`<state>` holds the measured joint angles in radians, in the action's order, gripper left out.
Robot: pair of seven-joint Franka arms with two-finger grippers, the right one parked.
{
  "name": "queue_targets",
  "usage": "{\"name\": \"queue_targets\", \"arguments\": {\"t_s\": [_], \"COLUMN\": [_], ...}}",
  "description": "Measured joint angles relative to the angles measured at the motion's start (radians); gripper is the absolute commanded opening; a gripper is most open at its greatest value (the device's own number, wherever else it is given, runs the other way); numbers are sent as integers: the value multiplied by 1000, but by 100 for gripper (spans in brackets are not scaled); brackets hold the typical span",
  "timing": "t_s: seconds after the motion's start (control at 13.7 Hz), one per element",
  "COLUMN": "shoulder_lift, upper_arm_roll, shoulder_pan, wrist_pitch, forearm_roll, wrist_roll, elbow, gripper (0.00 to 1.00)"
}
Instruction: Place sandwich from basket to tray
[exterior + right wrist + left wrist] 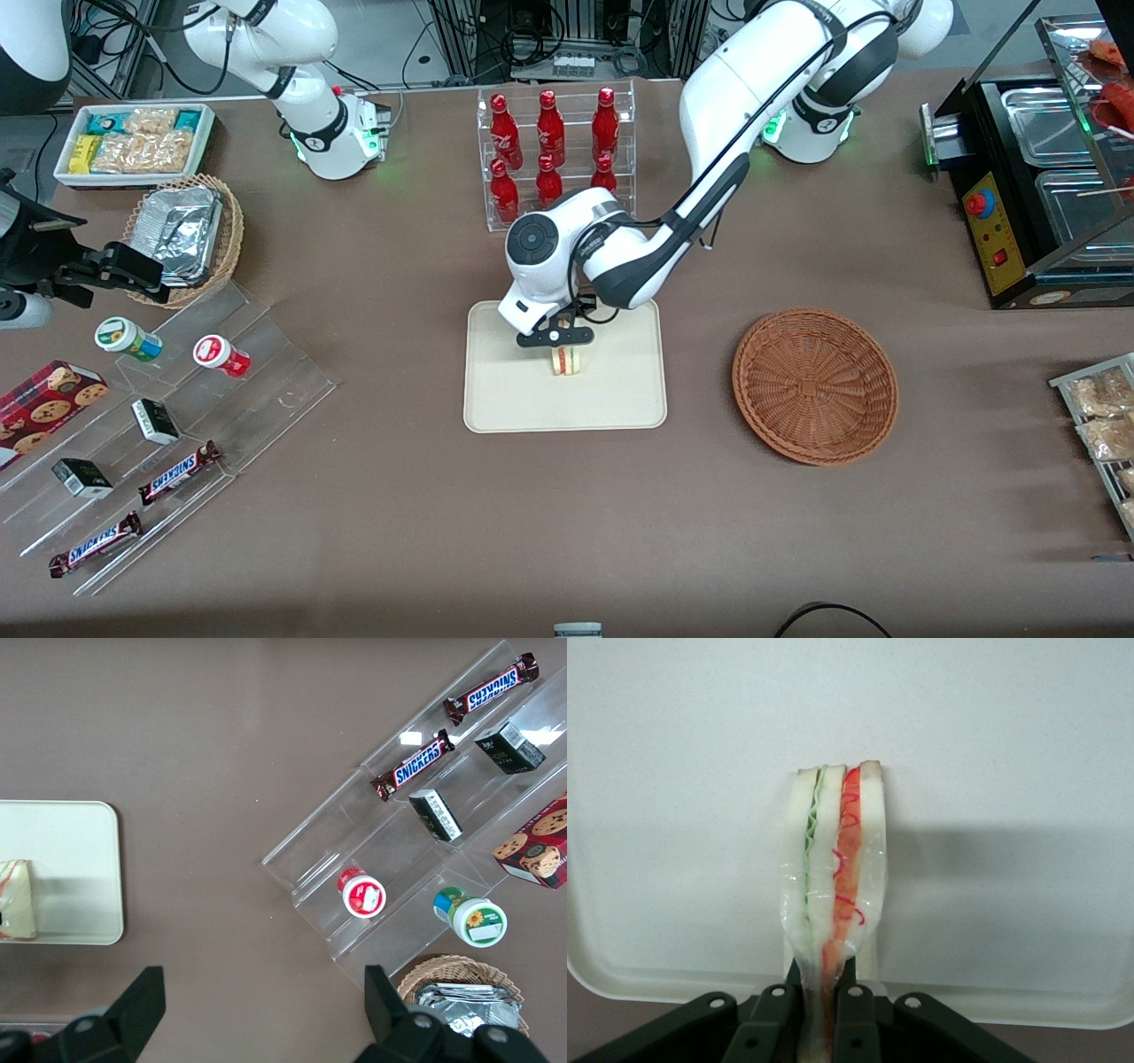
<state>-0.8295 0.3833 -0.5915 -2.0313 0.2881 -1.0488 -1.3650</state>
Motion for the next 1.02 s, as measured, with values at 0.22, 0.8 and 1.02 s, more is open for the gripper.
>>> {"name": "queue_targets", "arguments": {"t_s": [0.22,0.8,1.02], "shoulder_lift": [-3,57,172], "upper_arm_roll": [0,-3,-3], "shoulder_pan": [-4,23,84], "wrist_pitch": [2,145,296], "forearm_roll": [10,-16,-81], "wrist_roll": [0,-9,-9], "elbow": [6,59,66], "gripper": [60,99,99]}}
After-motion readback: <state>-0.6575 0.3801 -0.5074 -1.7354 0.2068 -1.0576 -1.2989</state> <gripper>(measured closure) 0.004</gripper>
